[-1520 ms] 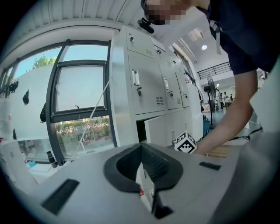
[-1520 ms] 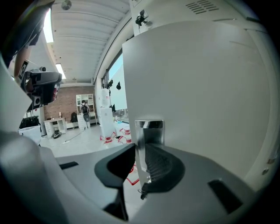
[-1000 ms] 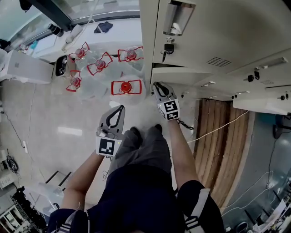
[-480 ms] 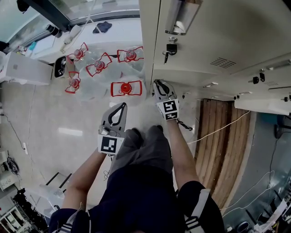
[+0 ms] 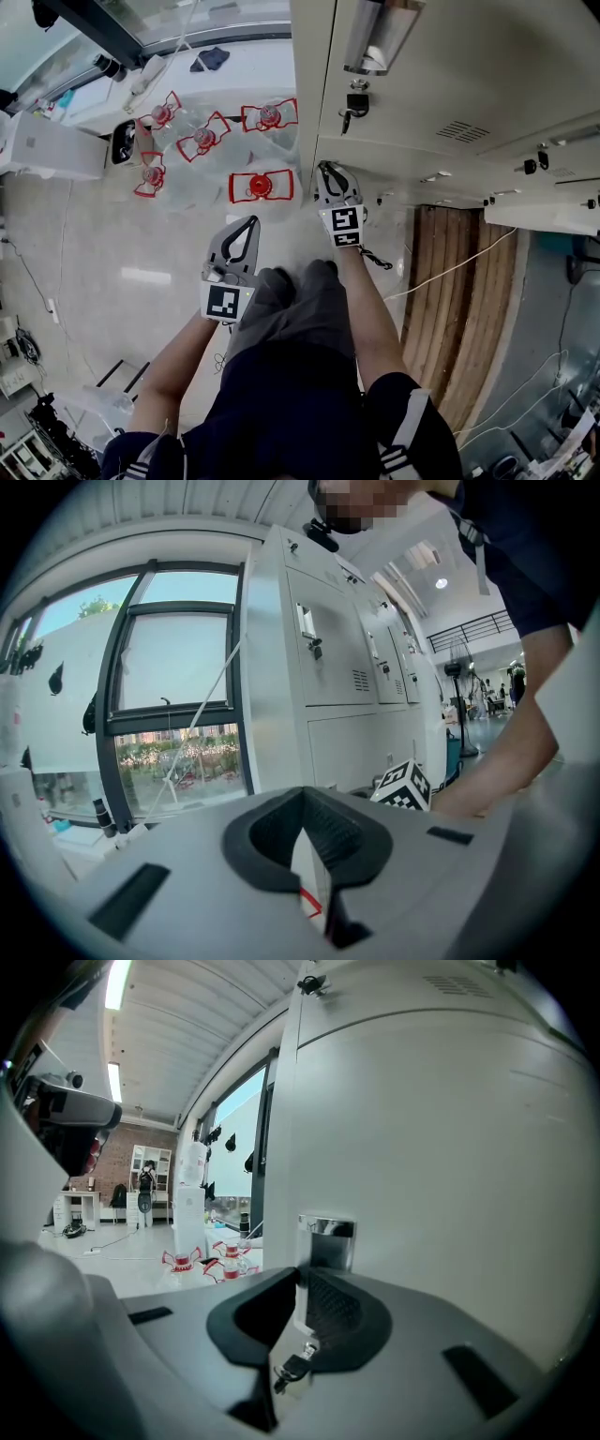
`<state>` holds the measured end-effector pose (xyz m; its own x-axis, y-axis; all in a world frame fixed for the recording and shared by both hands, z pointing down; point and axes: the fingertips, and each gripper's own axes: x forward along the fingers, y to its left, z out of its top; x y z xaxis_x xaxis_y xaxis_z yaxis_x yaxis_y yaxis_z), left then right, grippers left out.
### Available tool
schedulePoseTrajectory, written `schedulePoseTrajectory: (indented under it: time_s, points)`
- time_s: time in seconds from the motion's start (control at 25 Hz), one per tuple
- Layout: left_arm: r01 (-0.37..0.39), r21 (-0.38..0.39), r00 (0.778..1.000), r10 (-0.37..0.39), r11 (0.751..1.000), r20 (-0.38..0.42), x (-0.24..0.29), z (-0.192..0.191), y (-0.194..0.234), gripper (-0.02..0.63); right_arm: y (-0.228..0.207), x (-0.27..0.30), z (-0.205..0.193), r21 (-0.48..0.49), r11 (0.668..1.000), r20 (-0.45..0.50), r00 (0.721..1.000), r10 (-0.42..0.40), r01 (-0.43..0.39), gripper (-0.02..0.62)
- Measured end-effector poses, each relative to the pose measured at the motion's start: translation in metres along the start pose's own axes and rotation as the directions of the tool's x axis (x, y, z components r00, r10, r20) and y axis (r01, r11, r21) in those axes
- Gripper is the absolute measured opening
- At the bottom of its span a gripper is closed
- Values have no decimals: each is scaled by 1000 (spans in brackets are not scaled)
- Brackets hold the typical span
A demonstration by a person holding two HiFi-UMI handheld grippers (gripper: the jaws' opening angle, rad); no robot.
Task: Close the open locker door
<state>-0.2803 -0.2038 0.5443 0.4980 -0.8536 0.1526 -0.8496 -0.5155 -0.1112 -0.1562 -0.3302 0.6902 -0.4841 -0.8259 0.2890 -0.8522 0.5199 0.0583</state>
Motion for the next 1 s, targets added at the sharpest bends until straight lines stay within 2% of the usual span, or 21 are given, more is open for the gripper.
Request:
schedulePoseTrajectory:
  time_s: [0.76, 1.0]
  points:
    - [-11, -15, 1000, 11, 1000, -4, -2, -6, 6, 3, -7, 1, -6, 26, 991, -13, 992, -128, 129, 52]
    - [-17, -16, 1000, 17, 1000, -8, -2, -6, 7, 3, -6, 1, -6, 19, 991, -20, 991, -135, 136, 44]
